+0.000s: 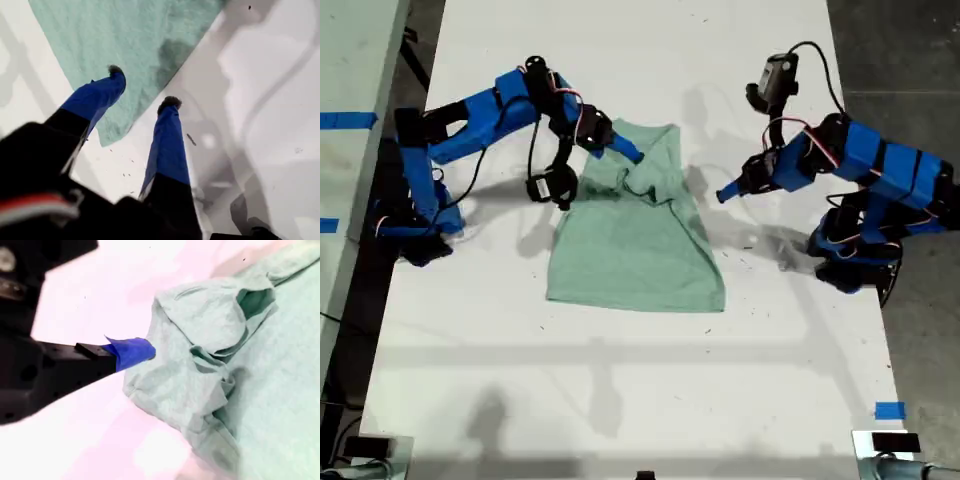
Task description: Fold tshirt
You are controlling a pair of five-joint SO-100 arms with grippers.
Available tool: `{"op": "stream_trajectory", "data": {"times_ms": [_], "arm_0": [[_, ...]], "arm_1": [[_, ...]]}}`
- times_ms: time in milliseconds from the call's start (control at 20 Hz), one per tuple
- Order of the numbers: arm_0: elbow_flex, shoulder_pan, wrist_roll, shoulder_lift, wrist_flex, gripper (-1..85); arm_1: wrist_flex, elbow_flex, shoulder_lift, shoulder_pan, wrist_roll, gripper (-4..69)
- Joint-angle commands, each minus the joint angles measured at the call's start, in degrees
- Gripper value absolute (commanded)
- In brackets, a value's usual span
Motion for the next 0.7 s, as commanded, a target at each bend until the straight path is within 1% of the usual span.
{"op": "stream_trajectory", "data": {"times_ms": [0, 50, 100, 150, 200, 250, 350, 500, 650], "arm_0": [[13.18, 5.54, -3.43, 15.12, -1.49, 32.8], [19.95, 7.38, -5.45, 18.98, -3.34, 30.8], [26.10, 9.14, -7.56, 22.32, -5.10, 28.1], [30.41, 10.72, -10.37, 24.43, -5.27, 20.6], [33.66, 12.48, -12.92, 25.93, -5.27, 18.1], [35.51, 14.41, -14.94, 26.63, -5.27, 20.5], [36.04, 18.19, -17.40, 25.49, -4.31, 32.1], [35.95, 21.27, -18.63, 23.03, -4.92, 31.4], [35.51, 21.71, -18.90, 20.65, -4.75, 31.4]], "arm_1": [[-2.29, -1.85, -0.53, -4.66, 0.62, 19.4], [-2.29, -2.90, -2.11, -6.50, 0.88, 20.6], [-2.29, -3.69, -3.87, -8.44, 1.14, 20.3], [-2.29, -4.13, -5.63, -10.11, 1.76, 21.8], [-2.37, -4.22, -7.29, -11.69, 2.46, 23.1], [-2.37, -4.13, -8.96, -13.18, 3.16, 25.5], [-2.55, -2.90, -12.48, -15.64, 5.36, 27.8], [-8.09, 2.11, -14.68, -18.72, 8.44, 27.4], [-11.95, 5.45, -17.05, -21.01, 10.81, 27.2]]}}
